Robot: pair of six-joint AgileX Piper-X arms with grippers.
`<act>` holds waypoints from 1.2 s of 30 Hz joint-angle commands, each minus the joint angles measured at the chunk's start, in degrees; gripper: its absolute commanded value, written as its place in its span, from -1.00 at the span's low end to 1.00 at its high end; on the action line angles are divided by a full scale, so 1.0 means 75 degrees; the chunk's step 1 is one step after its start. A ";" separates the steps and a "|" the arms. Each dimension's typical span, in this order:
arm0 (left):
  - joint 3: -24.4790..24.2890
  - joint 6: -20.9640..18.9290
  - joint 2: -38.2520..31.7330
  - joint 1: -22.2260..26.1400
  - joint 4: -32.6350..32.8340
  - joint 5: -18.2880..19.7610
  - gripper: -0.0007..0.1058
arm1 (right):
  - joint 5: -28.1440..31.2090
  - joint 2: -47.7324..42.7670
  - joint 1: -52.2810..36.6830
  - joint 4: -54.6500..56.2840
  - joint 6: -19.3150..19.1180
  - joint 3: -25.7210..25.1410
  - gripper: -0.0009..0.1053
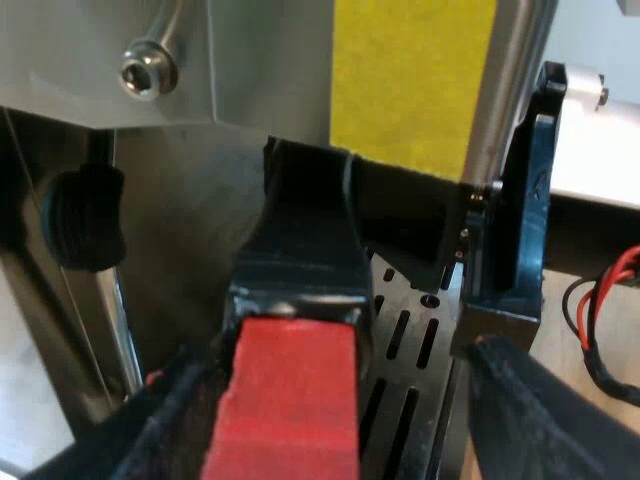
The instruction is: Put the handle in the coffee machine
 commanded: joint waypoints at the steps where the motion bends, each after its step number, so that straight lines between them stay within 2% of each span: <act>1: -0.0130 -0.0037 -0.0158 -0.0030 -0.0061 0.0717 0.07 | -0.0078 -0.0252 -0.0039 -0.0733 -0.0139 -0.0108 -0.26; 6: -0.0130 -0.0037 -0.0158 -0.0030 0.0271 0.0717 0.07 | -0.0078 -0.0252 -0.0049 -0.0733 -0.0139 -0.0108 -0.26; 15: -0.0130 -0.0037 -0.0507 0.0104 0.0298 0.0717 0.05 | -0.0078 -0.0252 -0.0049 -0.0733 -0.0139 -0.0108 -0.26; 17: -0.0175 -0.0037 -0.0601 0.0126 0.0331 0.0592 0.03 | -0.0078 -0.0252 -0.0049 -0.0733 -0.0139 -0.0108 -0.26; 24: -0.0506 -0.0055 -0.0940 0.0127 0.0861 -0.0080 -0.01 | -0.0093 -0.0252 -0.0049 -0.0733 -0.0139 -0.0108 -0.26; 27: -0.0722 -0.0104 -0.1103 0.0127 0.0991 -0.0718 -0.01 | -0.0093 -0.0252 -0.0049 -0.0733 -0.0139 -0.0108 -0.26; 29: -0.0757 -0.0107 -0.1124 0.0127 0.1011 -0.0884 -0.01 | -0.0093 -0.0252 -0.0049 -0.0733 -0.0139 -0.0108 -0.26; 30: -0.0969 -0.0141 -0.1164 0.0127 0.1201 -0.1419 -0.01 | -0.0093 -0.0252 -0.0049 -0.0733 -0.0139 -0.0108 -0.26; 32: -0.1019 -0.0241 -0.1163 0.0127 0.1205 -0.1546 -0.01 | -0.0093 -0.0252 -0.0049 -0.0733 -0.0139 -0.0108 -0.26; 33: -0.1154 -0.0546 -0.1163 0.0127 0.1204 -0.1675 -0.01 | -0.0093 -0.0252 -0.0049 -0.0733 -0.0139 -0.0108 -0.26; 35: -0.1258 -0.0786 -0.1163 0.0127 0.1204 -0.1795 -0.12 | -0.0093 -0.0252 -0.0049 -0.0733 -0.0139 -0.0108 -0.26; 36: -0.1342 -0.0904 -0.1163 0.0127 0.1190 -0.1936 -0.25 | -0.0093 -0.0252 -0.0049 -0.0733 -0.0139 -0.0108 -0.26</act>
